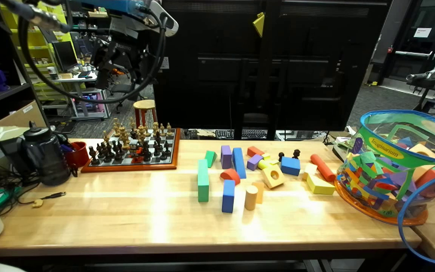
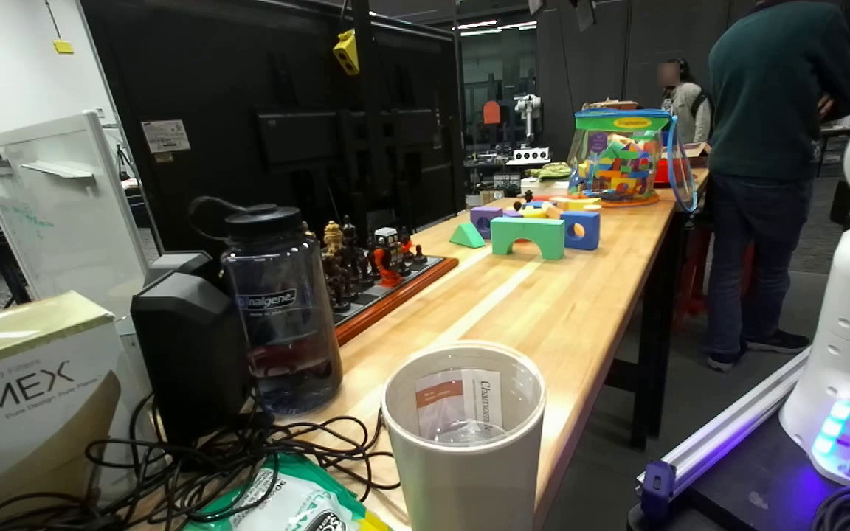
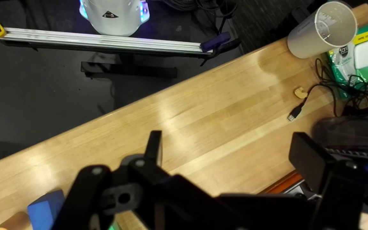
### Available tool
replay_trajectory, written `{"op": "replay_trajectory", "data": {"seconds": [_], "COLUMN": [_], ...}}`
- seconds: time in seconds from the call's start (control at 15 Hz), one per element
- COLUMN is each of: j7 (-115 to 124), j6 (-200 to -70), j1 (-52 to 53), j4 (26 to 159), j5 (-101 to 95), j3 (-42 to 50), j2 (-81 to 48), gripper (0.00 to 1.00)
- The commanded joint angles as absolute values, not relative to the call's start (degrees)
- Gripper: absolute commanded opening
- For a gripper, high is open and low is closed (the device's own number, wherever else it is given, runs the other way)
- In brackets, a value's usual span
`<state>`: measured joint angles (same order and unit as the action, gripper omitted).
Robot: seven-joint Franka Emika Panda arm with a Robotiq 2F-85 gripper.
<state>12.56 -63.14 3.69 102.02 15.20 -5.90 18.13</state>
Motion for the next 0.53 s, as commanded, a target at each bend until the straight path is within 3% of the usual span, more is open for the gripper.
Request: {"op": "replay_trajectory", "data": {"seconds": [0.0,0.47], "j7": [11.31,8.53], "j6": [-62.96,-66.49], "j1": [1.66,-1.62], "j4": [100.39,100.79], "j5": [14.28,14.49], "j3": [-4.18,-0.15], "j2": [17.26,14.92], "gripper": [1.00,1.00]}}
